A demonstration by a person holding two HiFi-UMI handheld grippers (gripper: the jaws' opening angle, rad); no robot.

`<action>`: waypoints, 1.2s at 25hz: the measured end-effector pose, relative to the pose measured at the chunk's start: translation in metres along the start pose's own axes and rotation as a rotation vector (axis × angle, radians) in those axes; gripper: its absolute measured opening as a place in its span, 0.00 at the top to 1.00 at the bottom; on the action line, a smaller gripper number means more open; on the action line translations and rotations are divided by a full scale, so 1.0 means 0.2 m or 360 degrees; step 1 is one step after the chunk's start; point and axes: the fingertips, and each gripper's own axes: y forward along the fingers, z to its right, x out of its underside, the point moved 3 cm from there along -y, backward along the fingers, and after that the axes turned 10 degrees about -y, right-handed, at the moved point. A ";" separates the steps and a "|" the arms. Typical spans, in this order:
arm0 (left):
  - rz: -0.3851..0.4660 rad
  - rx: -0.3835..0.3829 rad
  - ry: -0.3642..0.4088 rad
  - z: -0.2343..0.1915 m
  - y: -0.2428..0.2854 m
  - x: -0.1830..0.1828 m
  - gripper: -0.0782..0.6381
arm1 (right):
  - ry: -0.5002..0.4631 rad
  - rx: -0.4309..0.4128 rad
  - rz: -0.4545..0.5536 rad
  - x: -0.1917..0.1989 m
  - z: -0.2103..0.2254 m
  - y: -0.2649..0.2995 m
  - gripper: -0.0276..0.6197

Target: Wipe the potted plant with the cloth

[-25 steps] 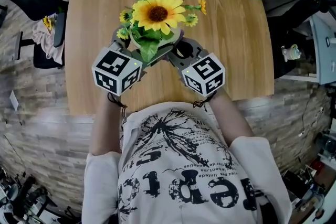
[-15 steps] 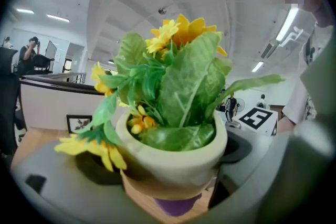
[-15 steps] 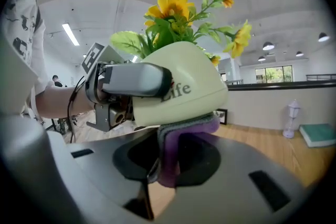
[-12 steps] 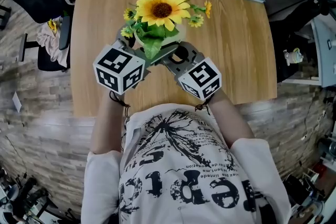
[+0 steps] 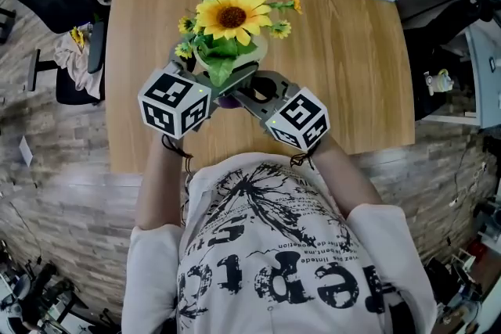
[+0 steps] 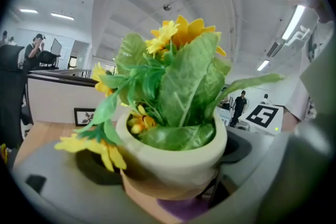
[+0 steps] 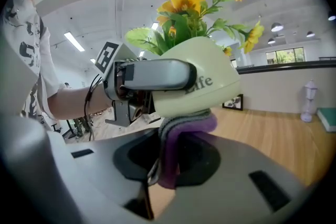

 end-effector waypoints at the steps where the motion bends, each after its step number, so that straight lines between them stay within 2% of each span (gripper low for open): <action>1: -0.0009 -0.0005 0.0002 -0.01 0.00 0.01 0.15 | 0.0012 -0.0001 -0.0002 0.01 0.01 0.00 0.85; 6: -0.0051 -0.0012 0.0036 -0.04 -0.01 0.02 0.15 | 0.0120 0.0021 0.0032 0.02 0.08 -0.02 0.85; 13: -0.0094 0.0022 0.0002 -0.04 0.02 0.06 0.15 | 0.0243 0.0165 0.0070 0.03 0.29 -0.12 0.85; 17: -0.0091 0.0078 0.0031 -0.07 0.05 0.09 0.15 | 0.0283 0.0267 0.0045 0.09 0.39 -0.14 0.85; 24: -0.0175 0.0131 0.0110 -0.12 0.16 0.37 0.15 | 0.0304 0.0525 -0.0070 0.31 0.58 -0.29 0.85; 30: -0.0291 0.0188 0.0249 -0.11 0.32 0.59 0.15 | 0.0266 0.0690 -0.0143 0.39 0.77 -0.44 0.85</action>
